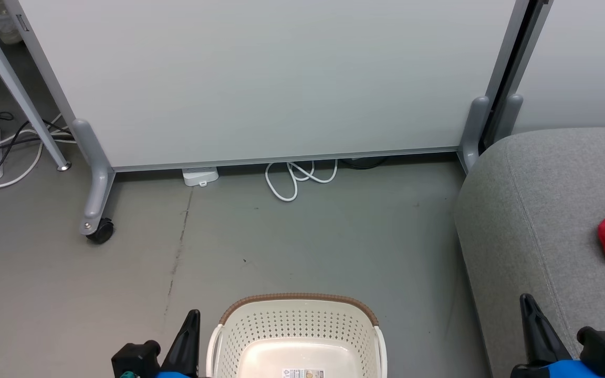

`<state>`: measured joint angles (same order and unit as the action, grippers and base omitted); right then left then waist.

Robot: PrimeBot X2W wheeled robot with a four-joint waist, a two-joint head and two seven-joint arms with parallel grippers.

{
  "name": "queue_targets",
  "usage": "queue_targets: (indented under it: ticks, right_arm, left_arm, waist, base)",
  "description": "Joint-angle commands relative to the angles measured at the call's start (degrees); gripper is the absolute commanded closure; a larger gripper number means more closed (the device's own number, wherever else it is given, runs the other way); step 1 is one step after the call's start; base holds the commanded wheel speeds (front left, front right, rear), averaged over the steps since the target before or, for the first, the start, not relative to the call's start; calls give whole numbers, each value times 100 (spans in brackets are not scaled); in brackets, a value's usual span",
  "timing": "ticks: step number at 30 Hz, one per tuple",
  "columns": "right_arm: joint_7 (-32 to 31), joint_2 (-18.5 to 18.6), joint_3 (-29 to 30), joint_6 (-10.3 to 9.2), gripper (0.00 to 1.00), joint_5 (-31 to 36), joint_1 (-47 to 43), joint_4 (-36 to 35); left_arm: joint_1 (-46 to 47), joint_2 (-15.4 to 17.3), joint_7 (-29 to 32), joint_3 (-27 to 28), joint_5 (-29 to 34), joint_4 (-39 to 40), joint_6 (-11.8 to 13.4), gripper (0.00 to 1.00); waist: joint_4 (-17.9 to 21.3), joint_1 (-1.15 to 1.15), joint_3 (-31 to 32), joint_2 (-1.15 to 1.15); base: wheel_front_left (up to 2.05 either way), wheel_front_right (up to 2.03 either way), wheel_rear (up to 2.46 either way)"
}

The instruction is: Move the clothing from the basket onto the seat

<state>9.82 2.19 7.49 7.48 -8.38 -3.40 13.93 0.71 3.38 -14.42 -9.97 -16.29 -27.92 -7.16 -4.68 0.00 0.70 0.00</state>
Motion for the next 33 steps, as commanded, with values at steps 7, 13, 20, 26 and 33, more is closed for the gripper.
queue_targets:
  ticks: [7,13,20,26,33]
  right_arm:
    - [-190,22,2,0,100,-963,147,-55]
    - [-306,28,-15,0,100,-1604,217,-62]
    - [-436,34,-27,0,100,-2291,299,-62]
    - [-543,39,-33,1,100,-2839,359,-59]
    - [-663,45,-40,1,100,-3433,433,-55]
  left_arm:
    - [147,3,229,193,-880,227,-4,100]
    - [189,1,387,317,-1459,330,-7,100]
    - [232,-1,557,450,-2082,441,-10,100]
    - [270,-3,692,556,-2580,529,-13,100]
    - [306,-6,843,676,-3121,625,-17,100]
  waist:
    - [30,0,-6,0]
    - [52,0,-10,0]
    - [78,0,-15,0]
    - [101,0,-19,0]
    - [128,0,-24,0]
  base:
    - [0,0,0]
    - [0,0,0]
    - [0,0,0]
    - [0,0,0]
    - [0,0,0]
